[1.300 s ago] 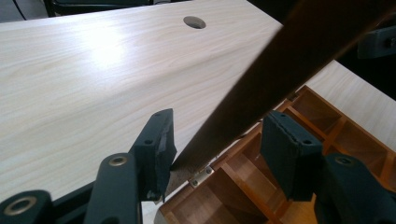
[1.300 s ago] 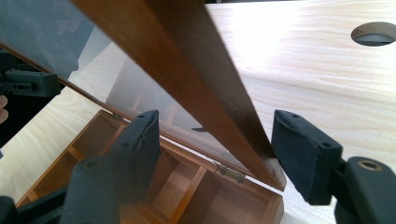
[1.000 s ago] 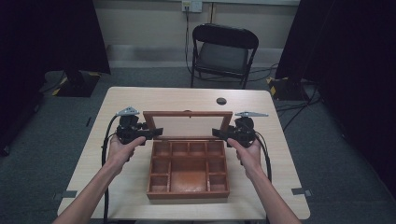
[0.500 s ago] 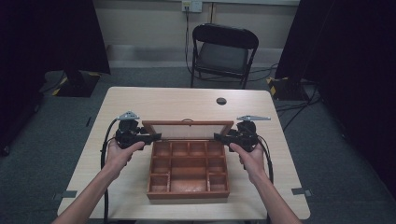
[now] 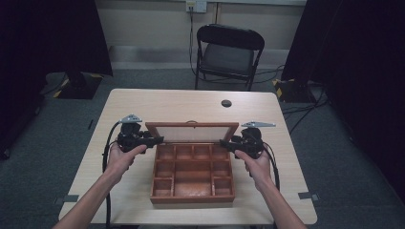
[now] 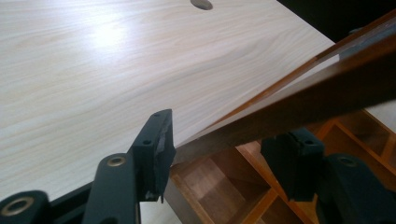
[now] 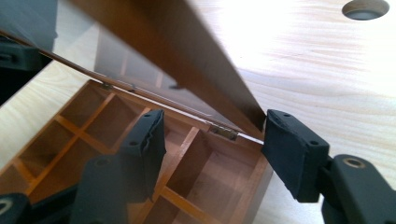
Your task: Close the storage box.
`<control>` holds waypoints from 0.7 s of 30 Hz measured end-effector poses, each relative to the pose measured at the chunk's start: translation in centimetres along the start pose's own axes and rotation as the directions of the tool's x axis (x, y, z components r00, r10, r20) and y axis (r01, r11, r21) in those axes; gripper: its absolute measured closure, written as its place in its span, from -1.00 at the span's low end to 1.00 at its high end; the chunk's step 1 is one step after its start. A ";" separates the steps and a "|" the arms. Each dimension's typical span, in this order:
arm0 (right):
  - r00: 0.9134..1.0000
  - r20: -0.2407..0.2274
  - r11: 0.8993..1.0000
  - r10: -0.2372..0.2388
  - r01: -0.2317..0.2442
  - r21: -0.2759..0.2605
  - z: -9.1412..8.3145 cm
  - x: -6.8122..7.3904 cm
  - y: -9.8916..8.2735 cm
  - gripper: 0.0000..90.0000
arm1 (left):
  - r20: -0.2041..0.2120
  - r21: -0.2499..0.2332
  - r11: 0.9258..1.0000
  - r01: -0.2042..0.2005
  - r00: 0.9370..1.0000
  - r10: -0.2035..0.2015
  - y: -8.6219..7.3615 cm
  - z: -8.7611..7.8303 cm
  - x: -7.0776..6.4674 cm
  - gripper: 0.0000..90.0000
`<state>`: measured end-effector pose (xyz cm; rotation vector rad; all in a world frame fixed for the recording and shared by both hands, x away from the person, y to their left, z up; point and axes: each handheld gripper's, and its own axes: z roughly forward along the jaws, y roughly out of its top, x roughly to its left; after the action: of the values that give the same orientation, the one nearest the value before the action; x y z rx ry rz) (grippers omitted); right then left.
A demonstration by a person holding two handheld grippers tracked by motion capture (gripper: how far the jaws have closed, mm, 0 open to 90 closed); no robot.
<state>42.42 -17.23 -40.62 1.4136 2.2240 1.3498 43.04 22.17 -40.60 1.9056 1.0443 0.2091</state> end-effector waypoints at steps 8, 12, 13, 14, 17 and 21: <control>1.000 0.006 1.000 -0.029 0.029 -0.008 -1.5 0.0 -0.4 -0.18 | 0.000 0.018 1.000 0.000 1.000 0.000 -0.1 -0.5 -0.5 -0.14; 1.000 0.009 1.000 -0.017 0.017 0.001 -2.0 -0.5 -1.0 -0.18 | 0.006 0.007 1.000 0.006 1.000 -0.006 -0.3 -0.5 -0.6 -0.23; 1.000 0.020 1.000 -0.012 0.012 0.004 -2.1 -0.7 -1.2 -0.18 | 0.006 0.006 1.000 0.009 1.000 -0.009 -0.3 -0.5 -0.6 -0.25; 1.000 0.029 1.000 -0.002 0.002 0.011 -2.1 -1.0 -1.3 -0.18 | 0.004 0.003 1.000 0.011 1.000 -0.011 -0.4 -0.5 -0.6 -0.28; 0.998 0.051 0.999 0.021 -0.022 0.024 -2.2 -1.7 -1.6 -0.14 | 0.015 0.006 1.000 0.022 1.000 -0.022 -0.6 -0.5 -0.4 -0.35; 0.998 0.067 0.999 0.023 -0.025 0.026 -2.4 -1.9 -1.5 -0.12 | 0.032 0.003 1.000 -0.009 0.999 0.009 -0.8 -0.4 -0.6 -0.46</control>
<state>41.09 -20.38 -40.95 1.4760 2.1978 1.2662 41.99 22.21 -40.84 1.9109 1.0155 0.1821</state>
